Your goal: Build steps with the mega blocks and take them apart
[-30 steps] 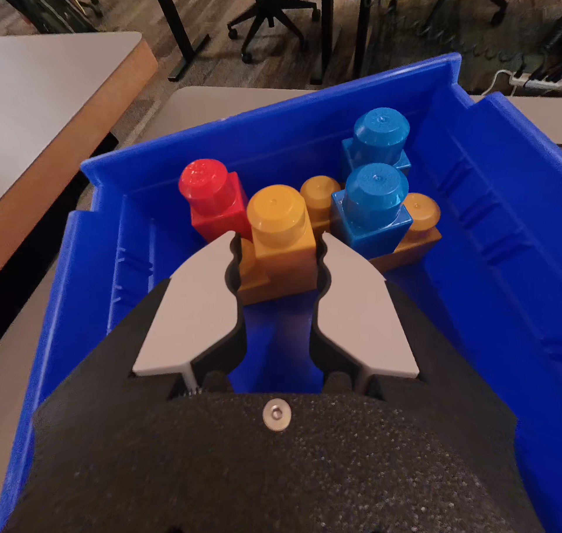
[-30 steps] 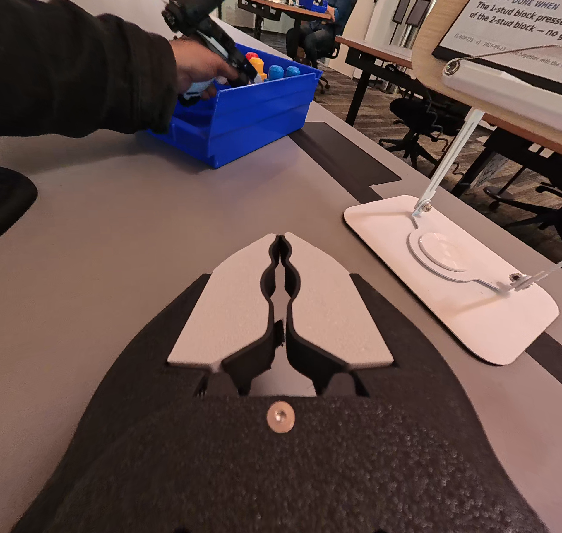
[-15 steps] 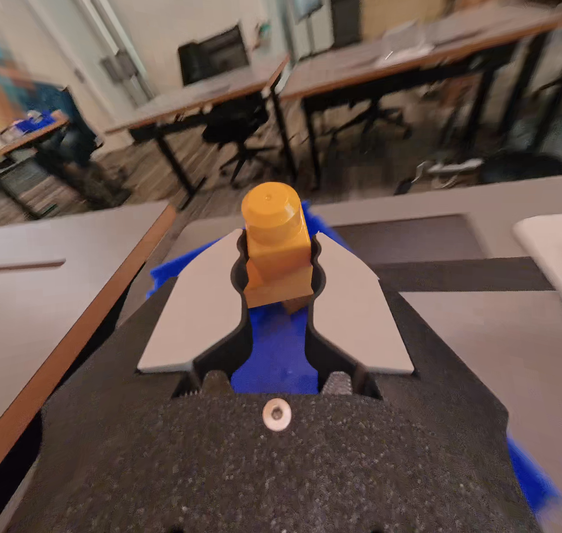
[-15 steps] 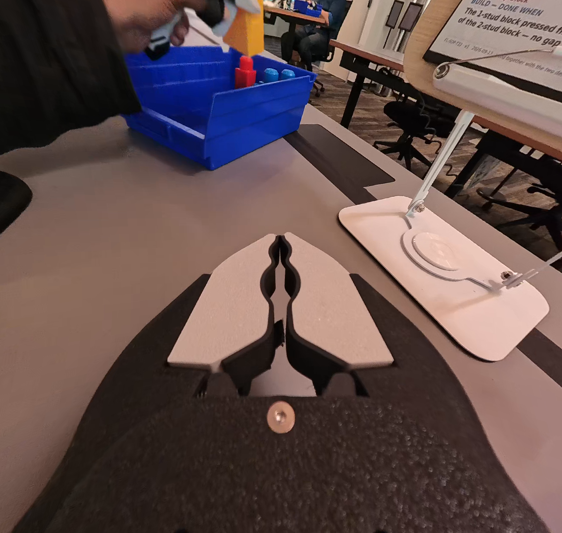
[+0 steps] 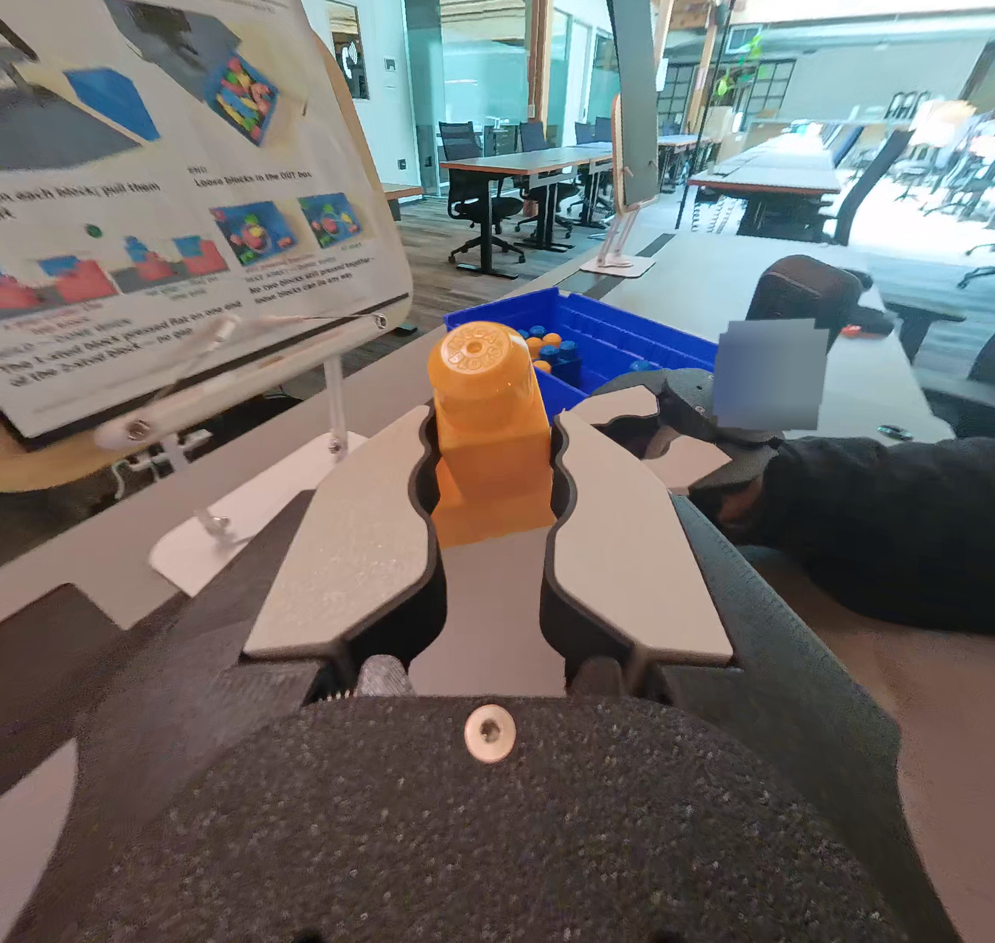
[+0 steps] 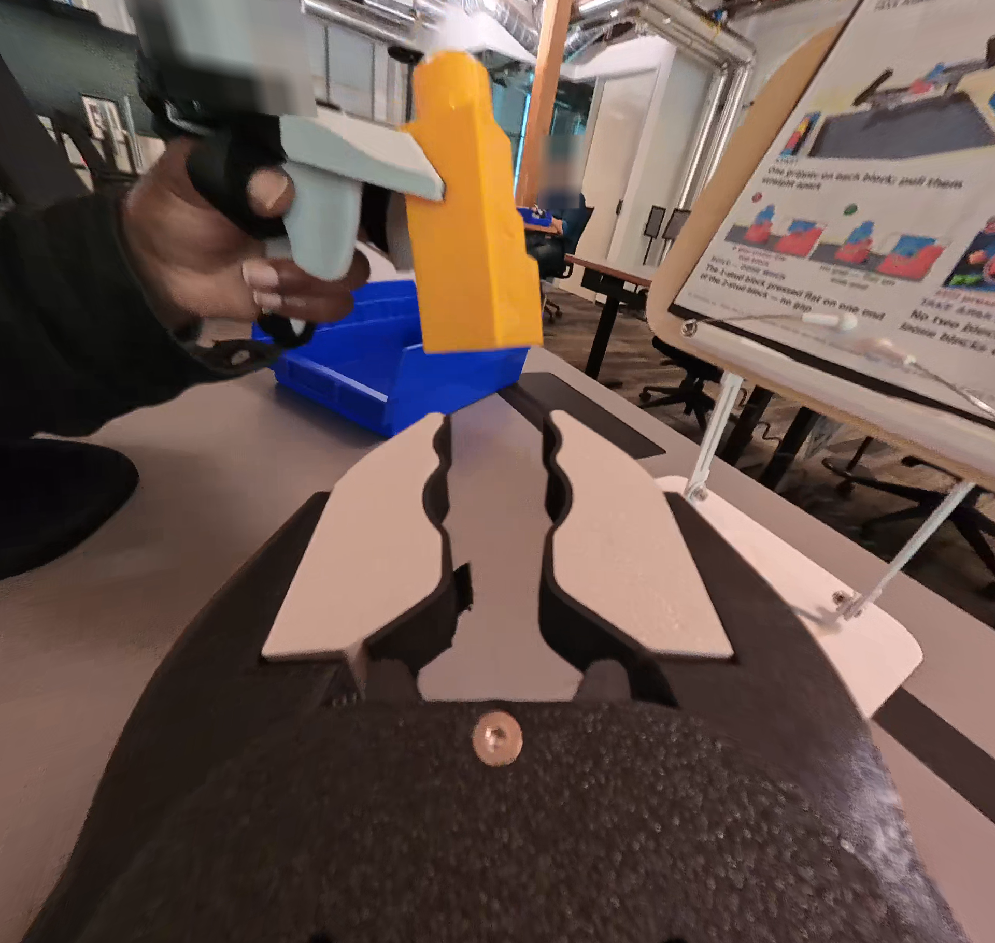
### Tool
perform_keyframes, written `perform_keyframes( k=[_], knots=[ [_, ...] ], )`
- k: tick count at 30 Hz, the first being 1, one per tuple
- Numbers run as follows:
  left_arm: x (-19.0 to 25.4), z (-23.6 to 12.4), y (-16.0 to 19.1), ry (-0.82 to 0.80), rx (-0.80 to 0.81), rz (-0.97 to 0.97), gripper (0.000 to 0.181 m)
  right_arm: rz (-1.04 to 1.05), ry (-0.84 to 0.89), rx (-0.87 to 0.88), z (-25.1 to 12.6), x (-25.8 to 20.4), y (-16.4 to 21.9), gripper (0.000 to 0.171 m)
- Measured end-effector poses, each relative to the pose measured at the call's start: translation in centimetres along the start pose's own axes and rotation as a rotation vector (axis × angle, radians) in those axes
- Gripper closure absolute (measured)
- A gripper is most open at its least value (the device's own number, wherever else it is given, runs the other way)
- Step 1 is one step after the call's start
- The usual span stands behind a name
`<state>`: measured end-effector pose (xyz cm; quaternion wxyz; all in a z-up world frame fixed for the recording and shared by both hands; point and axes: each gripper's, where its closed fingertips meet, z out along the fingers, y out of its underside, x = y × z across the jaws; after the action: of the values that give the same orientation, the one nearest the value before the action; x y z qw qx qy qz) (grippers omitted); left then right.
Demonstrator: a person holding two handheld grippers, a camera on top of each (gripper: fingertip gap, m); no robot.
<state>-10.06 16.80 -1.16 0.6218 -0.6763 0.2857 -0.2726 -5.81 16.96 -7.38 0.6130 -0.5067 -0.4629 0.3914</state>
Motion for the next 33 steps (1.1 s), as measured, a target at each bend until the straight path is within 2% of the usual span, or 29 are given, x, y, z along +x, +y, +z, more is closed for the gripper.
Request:
perform_keyframes(
  k=[3, 8, 13, 17, 19, 21, 24, 33],
  knots=[
    [0.4, 1.2, 0.7, 0.012, 0.032, -0.123, 0.142, -0.095, 0.085, -0.024, 0.2, 0.4, -0.5, 0.124],
    [1.5, 3.0, 2.0, 0.003, 0.045, -0.206, 0.143, -0.286, 0.234, -0.127, 0.7, 0.5, 0.4, 0.118],
    [3.3, 4.3, 2.8, -0.009, 0.040, -0.165, 0.143, -0.304, 0.319, -0.187, 0.5, 1.0, 0.4, 0.132],
    [3.2, 3.9, 2.2, -0.010, 0.052, -0.168, 0.144, -0.293, 0.317, -0.217, 0.4, 1.0, 0.3, 0.134],
    [2.0, 2.5, 0.0, -0.061, 0.149, -0.160, 0.143, -0.293, 0.325, -0.292, 0.3, 1.6, 2.1, 0.135],
    [0.9, 0.5, -2.4, -0.075, 0.195, -0.152, 0.143, -0.231, 0.302, -0.293, 0.4, 2.0, 3.4, 0.135],
    [-0.4, -1.9, -4.3, -0.123, 0.230, -0.105, 0.143, -0.173, 0.288, -0.264, 0.5, 2.1, 3.1, 0.135],
    [-1.8, -1.3, -2.5, -0.153, 0.165, -0.107, 0.143, -0.132, 0.247, -0.288, 0.6, 1.8, 4.1, 0.134]
  ],
)
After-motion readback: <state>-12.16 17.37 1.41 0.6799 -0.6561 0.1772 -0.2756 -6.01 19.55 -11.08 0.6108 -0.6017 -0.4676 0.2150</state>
